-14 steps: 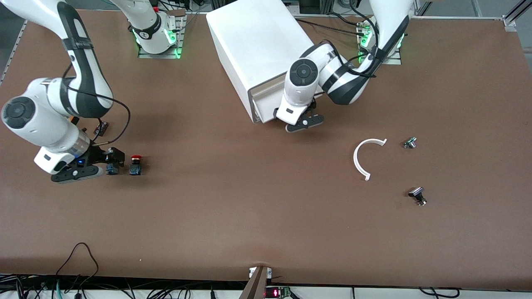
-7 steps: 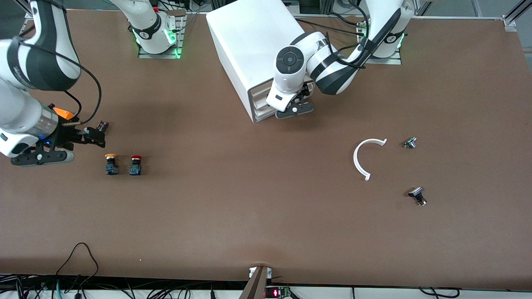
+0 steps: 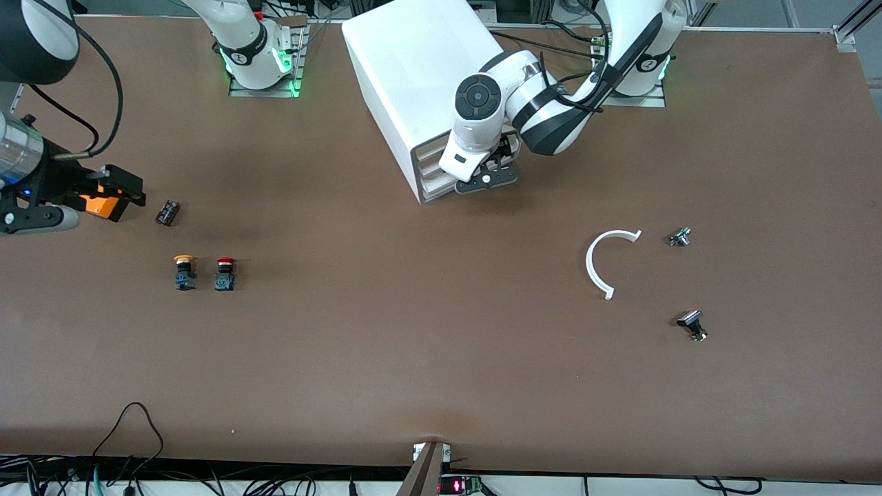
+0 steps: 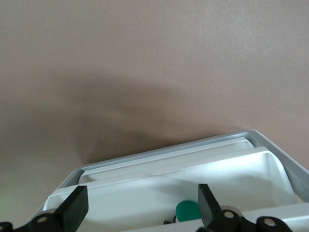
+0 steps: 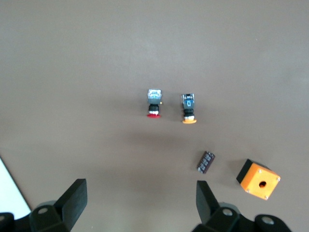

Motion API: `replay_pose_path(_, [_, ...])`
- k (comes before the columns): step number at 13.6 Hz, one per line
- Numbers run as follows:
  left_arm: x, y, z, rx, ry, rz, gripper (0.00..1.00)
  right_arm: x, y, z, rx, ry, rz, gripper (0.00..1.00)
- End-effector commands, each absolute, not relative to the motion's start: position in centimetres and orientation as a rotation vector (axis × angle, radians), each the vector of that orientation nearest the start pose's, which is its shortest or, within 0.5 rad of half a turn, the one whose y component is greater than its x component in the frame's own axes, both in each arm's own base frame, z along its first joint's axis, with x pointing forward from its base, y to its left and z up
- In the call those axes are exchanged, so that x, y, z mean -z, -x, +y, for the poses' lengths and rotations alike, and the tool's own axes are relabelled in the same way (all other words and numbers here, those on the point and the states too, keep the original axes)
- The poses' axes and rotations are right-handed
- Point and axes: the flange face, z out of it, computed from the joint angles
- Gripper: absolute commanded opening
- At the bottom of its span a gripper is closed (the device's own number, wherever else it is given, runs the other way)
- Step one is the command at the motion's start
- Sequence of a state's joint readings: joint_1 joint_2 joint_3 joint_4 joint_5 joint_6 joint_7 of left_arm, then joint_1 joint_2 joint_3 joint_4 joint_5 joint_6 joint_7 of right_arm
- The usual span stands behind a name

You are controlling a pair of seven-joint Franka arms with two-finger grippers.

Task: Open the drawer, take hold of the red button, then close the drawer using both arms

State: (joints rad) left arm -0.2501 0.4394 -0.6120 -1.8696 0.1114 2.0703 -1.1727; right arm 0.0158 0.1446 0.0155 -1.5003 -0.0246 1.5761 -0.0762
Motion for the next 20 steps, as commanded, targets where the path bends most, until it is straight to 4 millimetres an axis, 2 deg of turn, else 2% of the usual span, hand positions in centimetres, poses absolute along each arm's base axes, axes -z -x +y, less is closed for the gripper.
replay_pose_path(1, [-33.2,-44.7,-42.6,-0.304,3.068,-0.495,1.00,-59.9,-57.9,1.3,-0.118,3.145,-0.125,1.00])
replay_pose_path(2, [-34.0,-45.7,-41.9,-0.302,3.062,-0.486,1.00,-60.5,-57.4,1.6,-0.123,3.144,-0.111,0.99])
replay_pose_path(4, [-35.8,-47.9,-40.1,-0.321,3.067,-0.349,1.00,-60.9,-57.0,1.7,-0.137,3.147,-0.084,1.00])
replay_pose_path(7, [-39.3,-52.3,-35.8,-0.323,3.076,-0.324,1.00,-61.0,-57.0,1.2,-0.138,3.148,-0.069,1.00])
replay_pose_path(9, [-42.7,-53.5,-34.0,-0.269,3.037,-0.310,1.00,-61.1,-57.1,1.1,-0.133,3.151,-0.064,1.00])
replay_pose_path(11, [-46.1,-54.0,-32.7,-0.237,2.976,-0.116,1.00,-61.2,-57.0,0.9,-0.131,3.151,-0.057,1.00])
replay_pose_path(13, [-48.7,-55.3,-30.6,-0.246,2.979,-0.009,1.00,-61.3,-57.0,0.9,-0.128,3.150,-0.057,1.00])
replay_pose_path(16, [-51.6,-58.0,-25.3,-0.256,3.009,0.113,1.00,-61.4,-57.0,1.0,-0.121,3.149,-0.091,1.00])
replay_pose_path(18, [-52.6,-59.8,-21.1,-0.254,3.042,0.267,1.00,-61.5,-57.1,1.2,-0.109,3.148,-0.110,1.00])
replay_pose_path(20, [-54.7,-59.9,-18.4,-0.204,3.020,0.434,1.00,-61.6,-57.1,1.6,-0.102,3.150,-0.129,1.00])
